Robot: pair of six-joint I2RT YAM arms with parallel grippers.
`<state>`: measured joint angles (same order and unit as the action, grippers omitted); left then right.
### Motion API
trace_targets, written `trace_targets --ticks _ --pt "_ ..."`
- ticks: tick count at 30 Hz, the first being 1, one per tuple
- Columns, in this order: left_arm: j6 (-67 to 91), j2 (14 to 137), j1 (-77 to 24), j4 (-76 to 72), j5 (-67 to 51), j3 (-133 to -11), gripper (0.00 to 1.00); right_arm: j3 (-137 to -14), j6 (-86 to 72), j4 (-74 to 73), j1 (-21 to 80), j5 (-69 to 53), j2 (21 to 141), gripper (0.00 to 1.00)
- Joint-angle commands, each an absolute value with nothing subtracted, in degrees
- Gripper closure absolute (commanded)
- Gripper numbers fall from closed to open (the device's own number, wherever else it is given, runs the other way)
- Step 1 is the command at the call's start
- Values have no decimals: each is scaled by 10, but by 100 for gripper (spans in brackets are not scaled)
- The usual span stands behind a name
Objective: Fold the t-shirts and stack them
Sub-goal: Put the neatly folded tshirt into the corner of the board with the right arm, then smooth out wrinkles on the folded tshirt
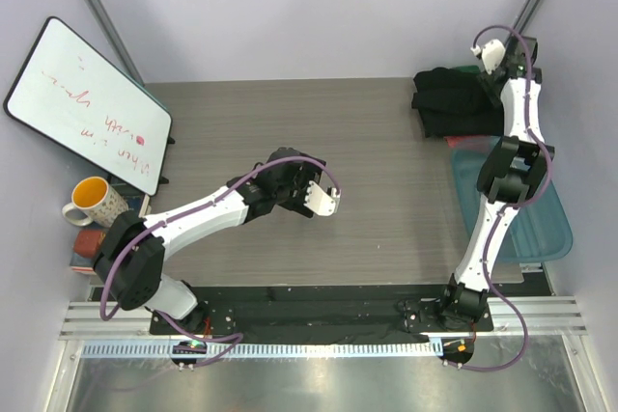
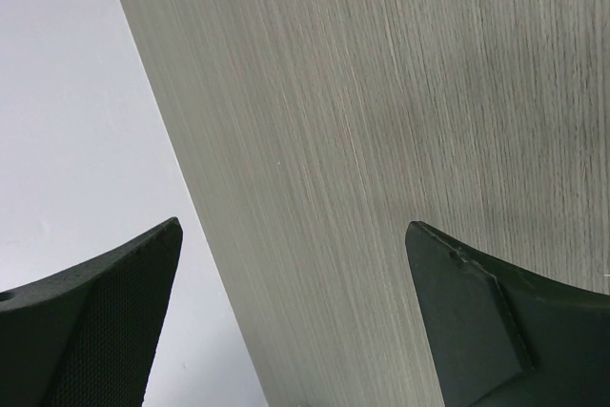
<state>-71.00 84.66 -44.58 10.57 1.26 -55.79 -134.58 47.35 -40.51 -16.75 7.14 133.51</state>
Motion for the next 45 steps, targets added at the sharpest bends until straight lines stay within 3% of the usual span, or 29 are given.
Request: trace_targets --ticks 1,4,19,37,39,43,45 --pt "-704 831 -442 95 2 -557 0 -1293 523 -311 -164 168 1339 25" --pt "-700 828 -442 98 2 -555 0 -1284 517 -279 -163 216 1337 16" --pt "-692 817 -442 105 -11 -550 0 -1232 577 -11 -149 353 1288 15" --pt "-678 770 -434 121 13 -514 0 -1144 547 -61 -153 388 1199 11" --pt "-679 765 -429 116 12 -511 0 -1179 502 -132 -151 311 1192 17" --pt "-684 756 -413 116 2 -498 0 -1245 461 -415 -120 113 1192 51" --pt "-684 752 -403 106 -24 -490 0 -1202 484 -463 -91 56 1173 54"
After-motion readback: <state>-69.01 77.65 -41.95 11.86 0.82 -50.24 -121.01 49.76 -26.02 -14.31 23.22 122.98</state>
